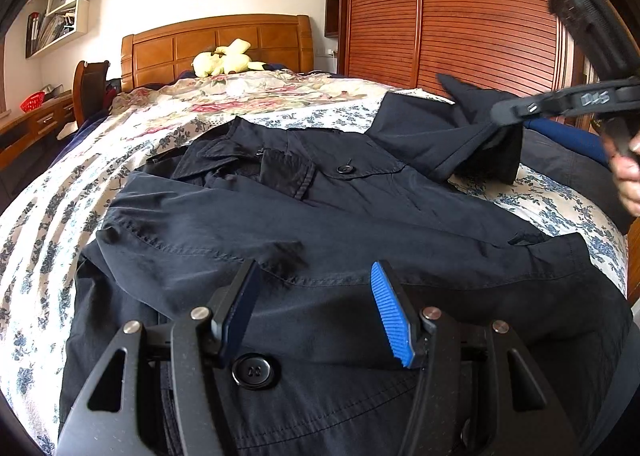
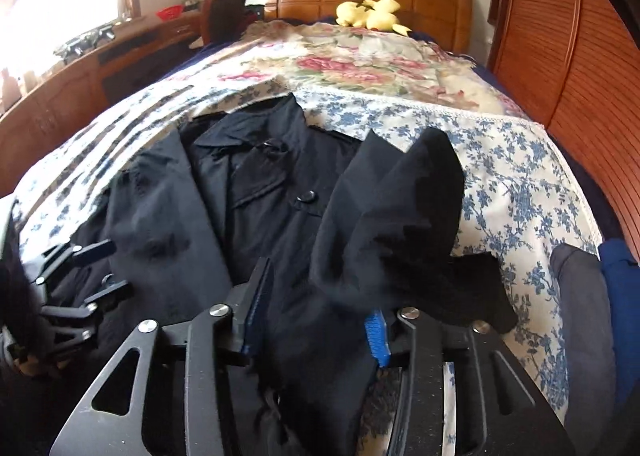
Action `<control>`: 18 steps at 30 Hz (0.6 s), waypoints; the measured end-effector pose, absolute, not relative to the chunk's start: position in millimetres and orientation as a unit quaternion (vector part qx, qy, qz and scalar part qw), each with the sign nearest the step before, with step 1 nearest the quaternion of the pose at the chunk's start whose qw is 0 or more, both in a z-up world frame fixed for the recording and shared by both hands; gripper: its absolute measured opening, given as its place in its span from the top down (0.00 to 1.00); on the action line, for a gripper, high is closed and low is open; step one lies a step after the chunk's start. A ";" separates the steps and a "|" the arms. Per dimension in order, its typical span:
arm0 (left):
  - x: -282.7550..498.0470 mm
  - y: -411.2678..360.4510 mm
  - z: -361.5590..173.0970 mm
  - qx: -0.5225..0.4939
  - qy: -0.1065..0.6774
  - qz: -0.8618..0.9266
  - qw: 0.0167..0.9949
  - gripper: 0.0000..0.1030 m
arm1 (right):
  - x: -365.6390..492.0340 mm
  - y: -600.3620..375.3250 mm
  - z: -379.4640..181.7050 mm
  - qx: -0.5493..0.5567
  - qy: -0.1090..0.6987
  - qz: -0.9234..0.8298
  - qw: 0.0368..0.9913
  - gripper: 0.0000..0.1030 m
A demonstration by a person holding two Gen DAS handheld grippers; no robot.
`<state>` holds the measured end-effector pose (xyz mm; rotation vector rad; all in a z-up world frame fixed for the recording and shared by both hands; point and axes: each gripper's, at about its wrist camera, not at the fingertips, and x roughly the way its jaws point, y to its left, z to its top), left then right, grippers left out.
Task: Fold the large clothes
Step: 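Fold the sleeve onto the coat front and open the right tool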
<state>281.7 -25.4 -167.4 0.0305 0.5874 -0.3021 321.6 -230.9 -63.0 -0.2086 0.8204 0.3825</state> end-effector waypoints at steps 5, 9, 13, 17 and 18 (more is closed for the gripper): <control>281.8 -25.3 -167.6 0.016 0.289 -0.148 0.946 0.45 | 302.3 -246.9 -36.3 -0.107 0.364 0.177 0.908 0.47; 281.7 -25.5 -167.7 0.017 0.288 -0.148 0.946 0.45 | 306.2 -264.6 -27.4 -0.113 0.351 0.150 0.917 0.44; 281.4 -25.3 -167.7 0.017 0.288 -0.148 0.946 0.45 | 321.6 -288.5 -31.9 -0.108 0.352 0.117 0.922 0.43; 282.0 -25.4 -167.9 0.017 0.288 -0.148 0.946 0.45 | 347.0 -317.1 -56.6 -0.101 0.376 0.084 0.917 0.43; 282.0 -25.3 -167.9 0.017 0.289 -0.148 0.946 0.45 | 352.8 -323.7 -63.3 -0.098 0.382 0.078 0.915 0.43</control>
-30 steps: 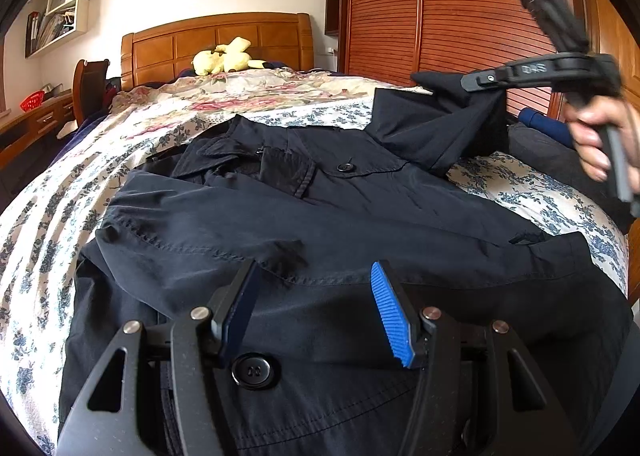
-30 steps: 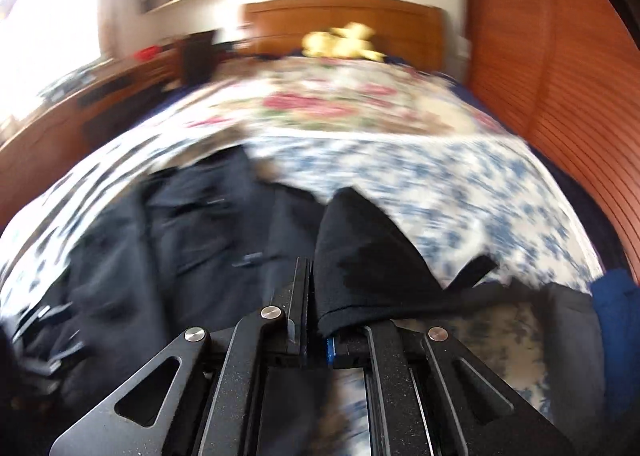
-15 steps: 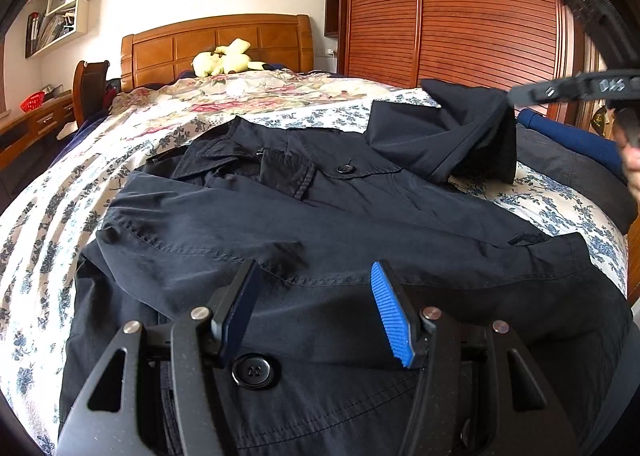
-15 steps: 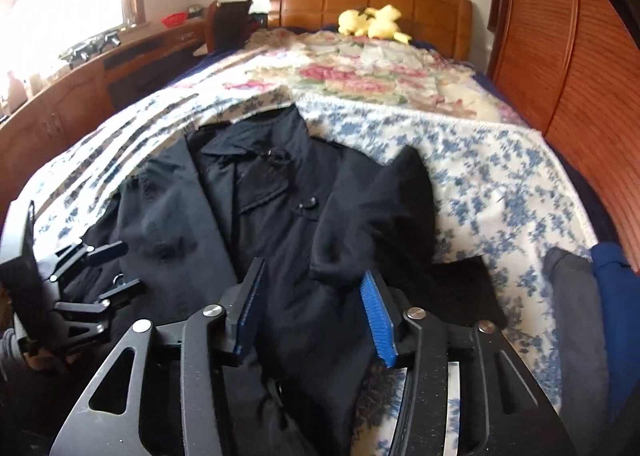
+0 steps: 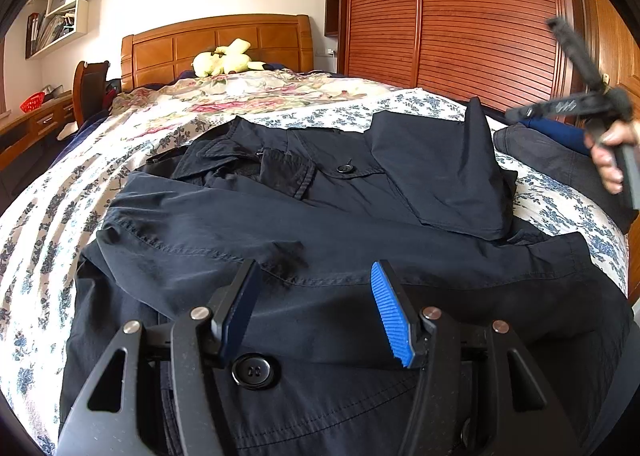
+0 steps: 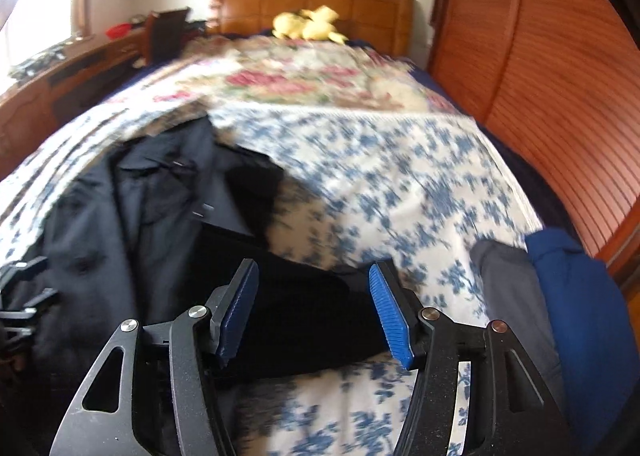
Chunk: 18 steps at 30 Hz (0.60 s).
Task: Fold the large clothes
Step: 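Fold the sleeve onto the coat front and open the right tool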
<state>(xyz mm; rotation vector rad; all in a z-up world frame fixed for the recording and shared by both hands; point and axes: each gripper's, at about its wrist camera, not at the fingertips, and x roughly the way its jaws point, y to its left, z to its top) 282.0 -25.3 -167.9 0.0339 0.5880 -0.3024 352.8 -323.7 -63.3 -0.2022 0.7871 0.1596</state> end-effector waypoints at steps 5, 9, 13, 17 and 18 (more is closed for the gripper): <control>282.3 -25.3 -167.9 0.017 0.288 -0.149 0.946 0.45 | 385.7 -360.0 -109.3 -0.080 0.429 0.041 0.899 0.42; 282.3 -25.5 -168.1 0.017 0.289 -0.149 0.945 0.45 | 404.1 -386.4 -145.0 -0.059 0.463 0.018 0.884 0.42; 281.8 -26.5 -169.7 0.018 0.291 -0.150 0.945 0.45 | 415.0 -402.9 -168.5 -0.031 0.487 0.018 0.873 0.30; 282.2 -27.1 -170.1 0.018 0.292 -0.150 0.945 0.45 | 416.8 -401.3 -183.8 -0.030 0.503 0.013 0.864 0.26; 282.2 -27.0 -170.1 0.018 0.291 -0.150 0.945 0.45 | 415.9 -398.1 -184.6 -0.039 0.501 0.012 0.865 0.25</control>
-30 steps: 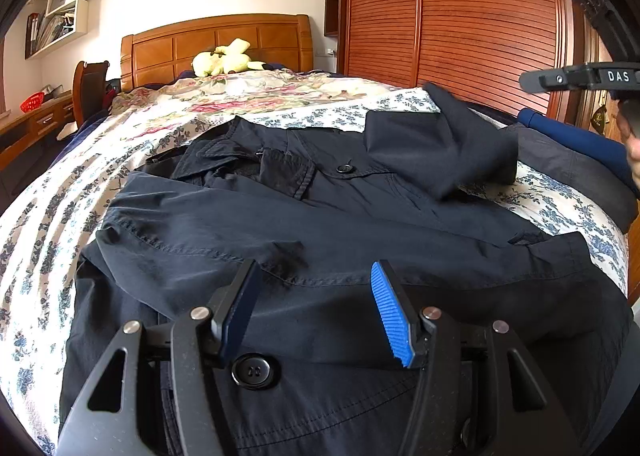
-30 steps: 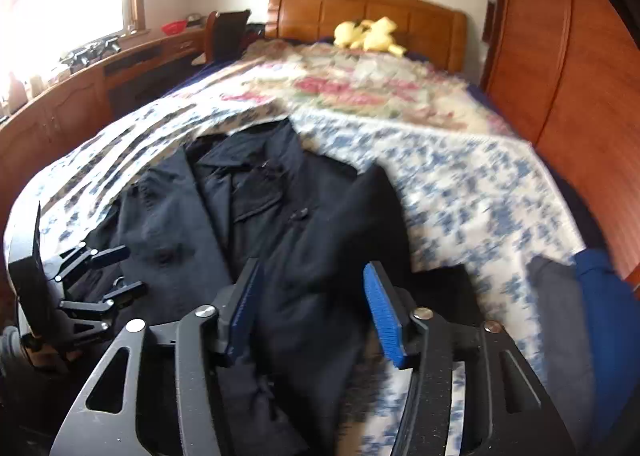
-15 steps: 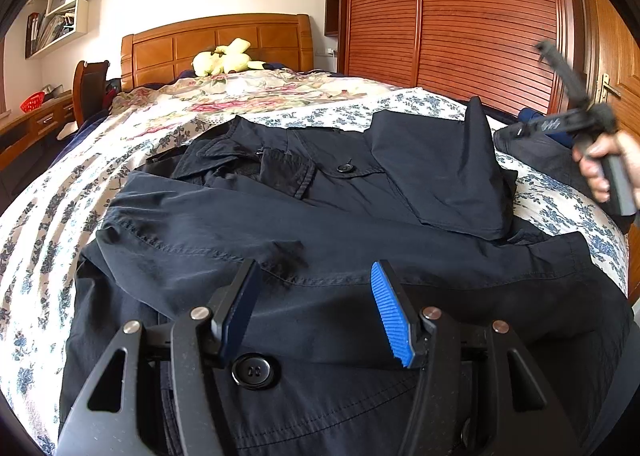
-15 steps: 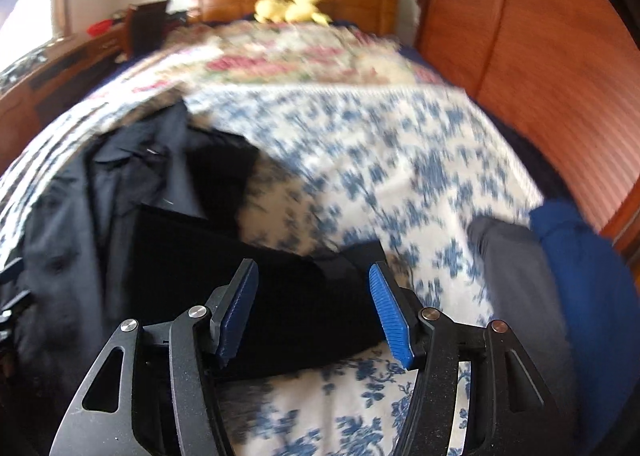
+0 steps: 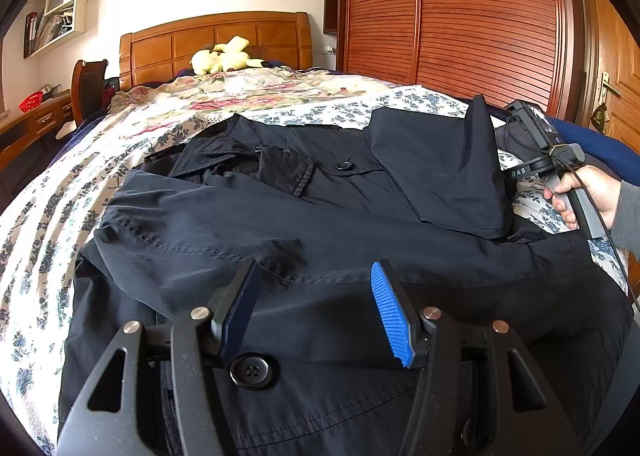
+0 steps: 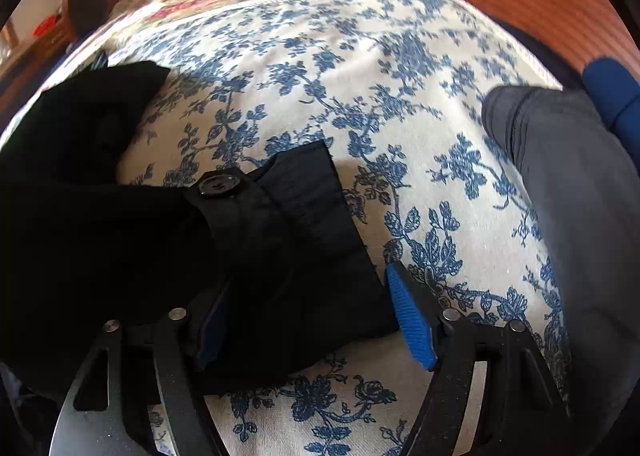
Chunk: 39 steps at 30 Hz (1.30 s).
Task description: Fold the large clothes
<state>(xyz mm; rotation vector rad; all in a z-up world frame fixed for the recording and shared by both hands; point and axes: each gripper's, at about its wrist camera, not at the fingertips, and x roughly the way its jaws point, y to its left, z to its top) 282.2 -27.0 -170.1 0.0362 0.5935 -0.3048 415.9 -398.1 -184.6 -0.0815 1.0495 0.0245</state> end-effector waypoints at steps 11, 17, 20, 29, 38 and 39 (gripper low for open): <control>268.2 -19.1 -161.2 0.003 0.287 -0.169 0.943 0.45 | 393.2 -367.1 -161.6 -0.074 0.482 0.064 0.870 0.80; 241.2 -5.7 -144.2 0.012 0.281 -0.151 0.948 0.45 | 367.1 -342.6 -86.7 -0.078 0.403 0.085 0.908 0.83; 228.6 3.2 -134.2 0.006 0.277 -0.146 0.950 0.45 | 357.0 -327.1 -47.0 -0.082 0.369 0.097 0.921 0.83; 190.6 27.9 -99.0 0.004 0.259 -0.120 0.958 0.45 | 311.9 -253.1 31.9 -0.109 0.288 0.147 0.940 0.83; 167.7 49.1 -78.9 0.005 0.240 -0.105 0.965 0.45 | 265.5 -175.3 61.3 -0.135 0.255 0.232 0.929 0.83; 166.7 51.9 -78.9 0.005 0.241 -0.103 0.965 0.45 | 261.7 -165.9 60.1 -0.139 0.255 0.237 0.927 0.83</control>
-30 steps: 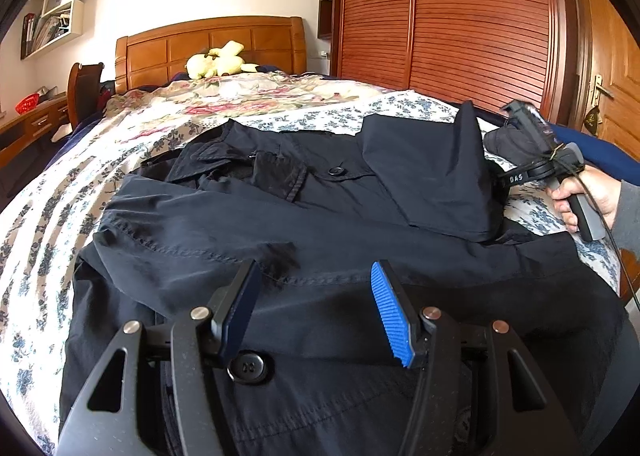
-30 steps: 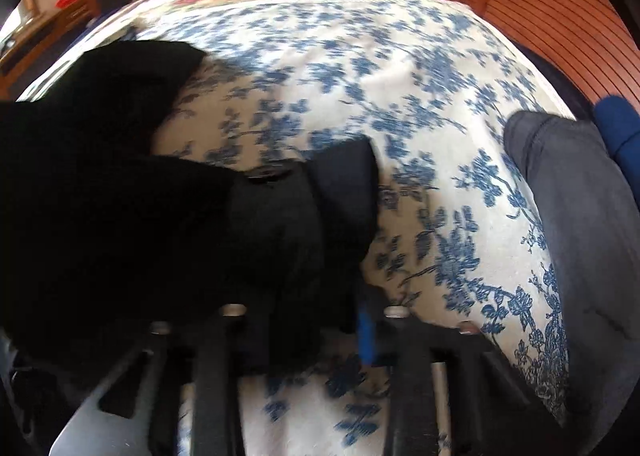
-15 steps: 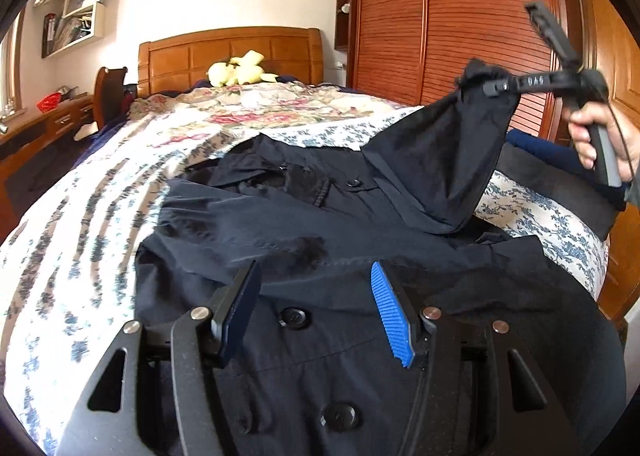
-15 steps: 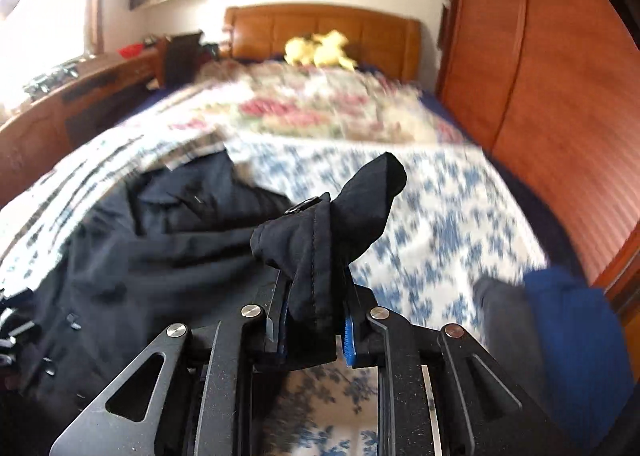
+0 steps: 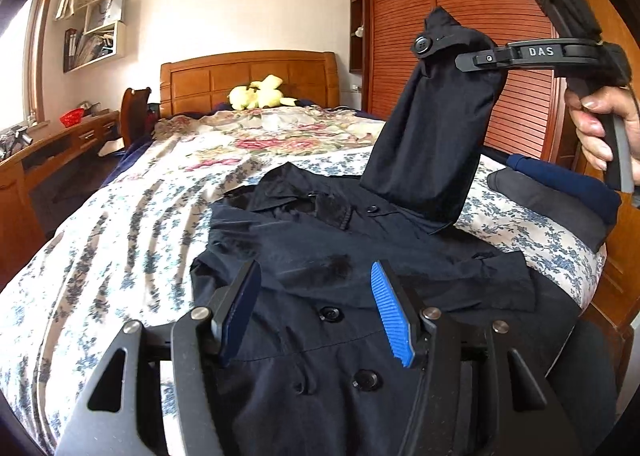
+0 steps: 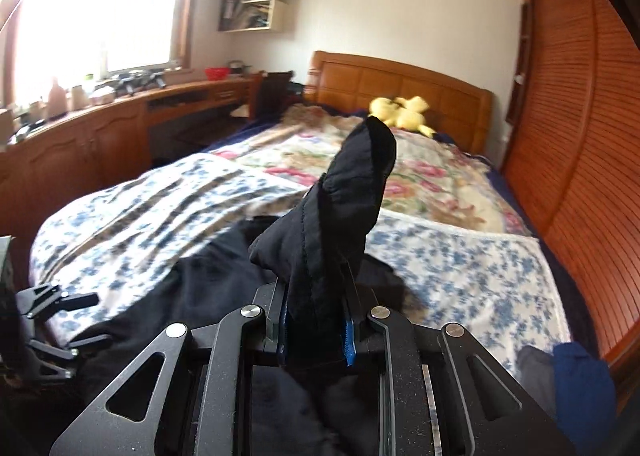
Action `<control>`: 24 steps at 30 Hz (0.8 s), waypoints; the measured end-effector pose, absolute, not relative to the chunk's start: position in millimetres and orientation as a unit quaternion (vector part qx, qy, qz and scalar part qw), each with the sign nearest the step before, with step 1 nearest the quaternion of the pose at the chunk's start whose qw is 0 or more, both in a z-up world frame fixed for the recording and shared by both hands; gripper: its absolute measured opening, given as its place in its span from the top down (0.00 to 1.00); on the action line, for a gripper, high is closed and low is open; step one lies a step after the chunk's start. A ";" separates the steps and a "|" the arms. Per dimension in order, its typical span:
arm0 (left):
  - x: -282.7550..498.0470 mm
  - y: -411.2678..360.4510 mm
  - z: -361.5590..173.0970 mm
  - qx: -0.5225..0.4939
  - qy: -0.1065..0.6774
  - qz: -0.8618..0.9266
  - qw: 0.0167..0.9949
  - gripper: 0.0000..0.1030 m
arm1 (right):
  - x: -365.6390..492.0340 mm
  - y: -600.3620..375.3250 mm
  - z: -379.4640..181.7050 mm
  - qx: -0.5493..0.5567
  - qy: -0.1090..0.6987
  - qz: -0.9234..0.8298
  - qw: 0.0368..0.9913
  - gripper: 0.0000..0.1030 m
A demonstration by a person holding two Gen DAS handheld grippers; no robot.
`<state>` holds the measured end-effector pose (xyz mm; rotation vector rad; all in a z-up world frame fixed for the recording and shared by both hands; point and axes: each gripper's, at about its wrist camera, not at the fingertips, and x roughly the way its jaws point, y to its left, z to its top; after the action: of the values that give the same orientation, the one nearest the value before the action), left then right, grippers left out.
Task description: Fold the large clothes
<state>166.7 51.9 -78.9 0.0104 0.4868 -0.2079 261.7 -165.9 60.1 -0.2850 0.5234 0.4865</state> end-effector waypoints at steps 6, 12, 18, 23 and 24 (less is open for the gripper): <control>155.8 69.3 -79.2 -0.001 0.244 -0.096 0.965 0.45 | 243.2 -130.9 41.5 -0.149 0.269 0.272 0.912 0.79; 149.7 80.6 -82.1 -0.002 0.249 -0.089 0.964 0.45 | 229.1 -122.2 5.7 -0.127 0.302 0.287 0.900 0.78; 150.3 91.4 -83.5 -0.012 0.253 -0.075 0.964 0.45 | 214.3 -114.1 -11.2 -0.120 0.316 0.295 0.894 0.75; 146.2 99.9 -78.8 -0.028 0.243 -0.072 0.967 0.45 | 207.8 -108.4 -6.2 -0.122 0.316 0.301 0.891 0.57; 145.7 101.0 -78.1 -0.029 0.242 -0.072 0.967 0.45 | 205.7 -108.2 -3.7 -0.119 0.315 0.307 0.890 0.48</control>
<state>145.7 101.0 -78.1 -0.0591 0.4890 -0.1451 205.7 -108.2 -3.7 -0.2464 0.6545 0.6381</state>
